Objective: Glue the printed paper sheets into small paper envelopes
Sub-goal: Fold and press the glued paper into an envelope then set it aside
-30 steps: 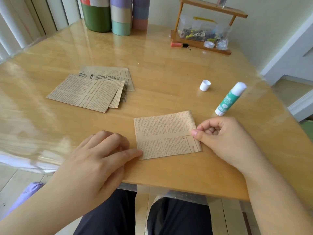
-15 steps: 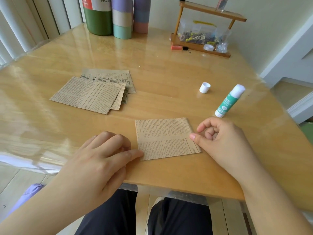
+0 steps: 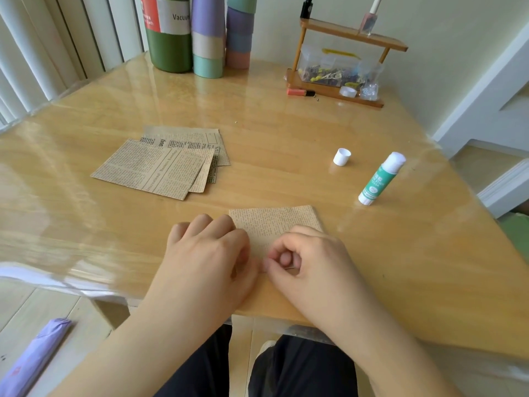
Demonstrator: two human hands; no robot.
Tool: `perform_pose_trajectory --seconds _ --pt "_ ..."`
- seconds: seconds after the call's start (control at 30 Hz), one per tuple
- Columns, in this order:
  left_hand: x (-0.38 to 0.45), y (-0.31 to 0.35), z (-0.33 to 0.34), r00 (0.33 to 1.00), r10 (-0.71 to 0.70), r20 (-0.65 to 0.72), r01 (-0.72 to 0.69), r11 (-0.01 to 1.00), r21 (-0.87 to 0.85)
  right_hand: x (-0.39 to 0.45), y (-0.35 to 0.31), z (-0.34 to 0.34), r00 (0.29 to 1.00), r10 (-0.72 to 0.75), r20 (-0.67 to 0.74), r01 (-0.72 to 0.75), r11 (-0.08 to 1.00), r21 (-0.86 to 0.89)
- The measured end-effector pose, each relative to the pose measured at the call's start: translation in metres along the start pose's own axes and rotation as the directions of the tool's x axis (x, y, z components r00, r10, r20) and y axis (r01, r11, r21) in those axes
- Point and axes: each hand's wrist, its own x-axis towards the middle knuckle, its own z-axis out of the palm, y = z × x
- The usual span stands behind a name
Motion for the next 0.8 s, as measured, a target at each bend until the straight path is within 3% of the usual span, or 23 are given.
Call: perform_pose_trajectory --seconds 0.33,0.53,0.67,0.8 --pt "-0.006 -0.003 0.002 0.999 -0.041 -0.032 0.040 0.998 -0.043 -0.010 0.037 -0.036 0.972 0.197 -0.124 -0.205 0.977 -0.054" --pt "-0.006 -0.001 0.000 0.999 -0.054 -0.005 0.054 0.997 -0.052 -0.012 0.044 -0.043 0.962 0.249 -0.117 -0.258 0.964 -0.068" --pt "-0.001 -0.002 -0.002 0.999 -0.052 0.012 0.053 0.997 -0.059 -0.008 0.039 -0.046 0.970 0.222 -0.101 -0.233 0.966 -0.113" --pt "0.018 0.009 -0.006 0.989 -0.067 0.133 0.081 0.991 -0.105 0.004 0.018 -0.037 0.991 0.124 -0.046 -0.125 0.992 -0.013"
